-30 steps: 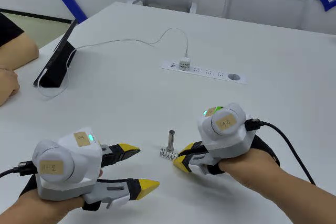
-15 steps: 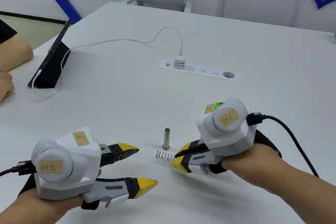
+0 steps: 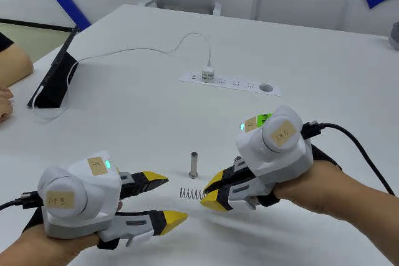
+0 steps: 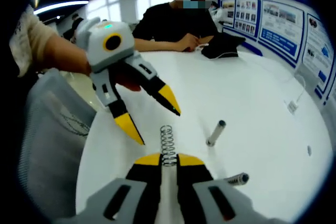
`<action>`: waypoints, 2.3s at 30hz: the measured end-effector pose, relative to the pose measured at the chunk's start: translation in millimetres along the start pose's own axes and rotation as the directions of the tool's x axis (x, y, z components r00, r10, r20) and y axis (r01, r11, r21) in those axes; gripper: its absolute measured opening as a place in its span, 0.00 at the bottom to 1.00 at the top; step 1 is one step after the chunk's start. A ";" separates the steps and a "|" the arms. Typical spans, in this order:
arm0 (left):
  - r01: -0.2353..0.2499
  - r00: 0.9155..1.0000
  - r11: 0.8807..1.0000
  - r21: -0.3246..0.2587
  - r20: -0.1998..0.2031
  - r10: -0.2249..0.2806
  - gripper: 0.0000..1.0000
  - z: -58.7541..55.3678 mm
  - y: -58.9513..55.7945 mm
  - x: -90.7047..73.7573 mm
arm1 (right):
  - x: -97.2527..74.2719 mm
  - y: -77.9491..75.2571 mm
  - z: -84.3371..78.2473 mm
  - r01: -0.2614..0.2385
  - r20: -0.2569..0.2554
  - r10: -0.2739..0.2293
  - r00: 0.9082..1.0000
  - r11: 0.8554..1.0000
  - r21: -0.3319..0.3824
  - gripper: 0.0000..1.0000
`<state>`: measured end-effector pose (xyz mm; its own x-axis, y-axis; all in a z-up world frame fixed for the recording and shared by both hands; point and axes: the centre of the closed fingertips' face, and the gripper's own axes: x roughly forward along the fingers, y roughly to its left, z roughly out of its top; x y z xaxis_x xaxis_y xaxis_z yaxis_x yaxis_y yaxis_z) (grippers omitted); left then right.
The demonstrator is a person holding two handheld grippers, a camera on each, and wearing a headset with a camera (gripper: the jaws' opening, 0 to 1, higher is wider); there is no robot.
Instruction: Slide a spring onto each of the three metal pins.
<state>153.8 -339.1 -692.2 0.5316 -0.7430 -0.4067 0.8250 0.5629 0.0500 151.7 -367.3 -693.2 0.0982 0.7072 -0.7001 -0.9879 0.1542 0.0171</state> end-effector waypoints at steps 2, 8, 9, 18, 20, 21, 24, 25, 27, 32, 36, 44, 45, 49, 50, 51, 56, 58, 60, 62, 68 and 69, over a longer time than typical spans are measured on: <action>0.006 1.000 1.000 0.011 -0.001 -0.006 0.40 0.5 -2.0 0.3 | -1.2 2.3 1.7 -0.008 -0.001 0.008 1.000 1.000 -0.011 0.12; 0.025 1.000 0.999 0.039 -0.007 -0.025 0.36 1.3 -7.7 0.3 | -3.8 8.3 4.3 -0.028 -0.007 0.027 1.000 0.999 -0.036 0.12; 0.027 1.000 0.999 0.042 -0.007 -0.027 0.35 1.4 -8.4 0.3 | -4.1 8.9 4.5 -0.030 -0.008 0.029 1.000 0.999 -0.038 0.12; 0.056 0.998 0.996 0.076 0.005 -0.056 0.25 7.3 -16.0 1.4 | -6.0 17.4 5.1 -0.062 -0.037 0.059 0.998 0.995 -0.083 0.12; 0.065 0.998 0.994 0.085 0.006 -0.065 0.23 8.2 -18.4 1.7 | -6.4 17.5 5.0 -0.066 -0.041 0.063 0.997 0.994 -0.087 0.12; 0.068 0.998 0.994 0.088 0.006 -0.069 0.21 8.6 -19.4 1.8 | -6.6 18.0 4.8 -0.069 -0.043 0.066 0.997 0.994 -0.088 0.12; 0.078 0.997 0.991 0.105 0.005 -0.079 0.19 8.9 -22.7 2.2 | -6.7 19.6 3.3 -0.079 -0.056 0.074 0.996 0.992 -0.096 0.12; 0.083 0.996 0.991 0.109 0.003 -0.084 0.18 8.6 -23.9 2.4 | -6.6 20.2 2.8 -0.082 -0.061 0.076 0.995 0.992 -0.100 0.12; 0.091 0.996 0.989 0.120 -0.001 -0.091 0.17 7.9 -26.0 3.2 | -6.5 21.5 2.1 -0.089 -0.070 0.082 0.994 0.991 -0.104 0.12; 0.109 0.994 0.983 0.149 -0.015 -0.108 0.15 6.4 -32.1 4.9 | -5.0 26.1 0.7 -0.110 -0.093 0.100 0.991 0.987 -0.119 0.12; 0.115 0.993 0.980 0.162 -0.023 -0.113 0.13 5.3 -33.7 5.2 | -4.6 28.6 -0.7 -0.117 -0.112 0.103 0.988 0.984 -0.132 0.12; 0.123 0.992 0.978 0.166 -0.021 -0.121 0.12 5.1 -36.8 4.3 | -9.6 31.1 3.3 -0.124 -0.128 0.106 0.986 0.982 -0.145 0.12; 0.122 0.992 0.979 0.166 -0.019 -0.121 0.12 5.5 -36.9 4.1 | -10.8 31.6 5.0 -0.124 -0.126 0.106 0.986 0.982 -0.146 0.12; 0.123 0.992 0.979 0.164 -0.015 -0.122 0.12 6.4 -37.2 3.8 | -14.1 33.3 10.1 -0.123 -0.124 0.104 0.987 0.981 -0.153 0.12; 0.124 0.992 0.979 0.164 -0.013 -0.124 0.12 6.8 -37.5 3.6 | -15.1 33.9 11.9 -0.123 -0.123 0.104 0.987 0.980 -0.155 0.12; 0.125 0.992 0.979 0.164 -0.013 -0.124 0.12 7.2 -37.8 3.6 | -15.9 34.0 13.0 -0.122 -0.122 0.104 0.987 0.980 -0.156 0.12; 0.125 0.992 0.978 0.167 -0.010 -0.125 0.11 9.2 -38.3 3.4 | -19.4 35.6 20.7 -0.117 -0.111 0.100 0.989 0.980 -0.162 0.12; 0.126 0.992 0.978 0.167 -0.008 -0.126 0.11 10.0 -38.4 3.2 | -20.0 35.9 23.9 -0.113 -0.102 0.097 0.990 0.980 -0.165 0.12; 0.124 0.992 0.978 0.167 -0.006 -0.125 0.11 10.9 -38.3 3.1 | -21.0 36.1 27.9 -0.109 -0.091 0.095 0.991 0.980 -0.166 0.12; 0.120 0.993 0.978 0.168 -0.003 -0.122 0.11 12.1 -37.4 2.8 | -21.2 35.9 30.0 -0.104 -0.085 0.091 0.992 0.980 -0.168 0.12; 0.108 0.993 0.982 0.152 0.020 -0.112 0.11 17.2 -33.0 0.4 | -23.6 33.6 38.2 -0.091 -0.066 0.081 0.995 0.981 -0.171 0.12; 0.107 0.993 0.983 0.146 0.024 -0.112 0.11 17.8 -32.6 0.1 | -23.5 33.5 39.0 -0.089 -0.064 0.079 0.995 0.981 -0.171 0.12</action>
<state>130.4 -364.0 -677.6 0.4408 -0.8097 -0.3873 0.8962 0.4213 0.1390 121.0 -351.8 -648.4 0.0117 0.6718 -0.7406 -0.9986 -0.0299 -0.0429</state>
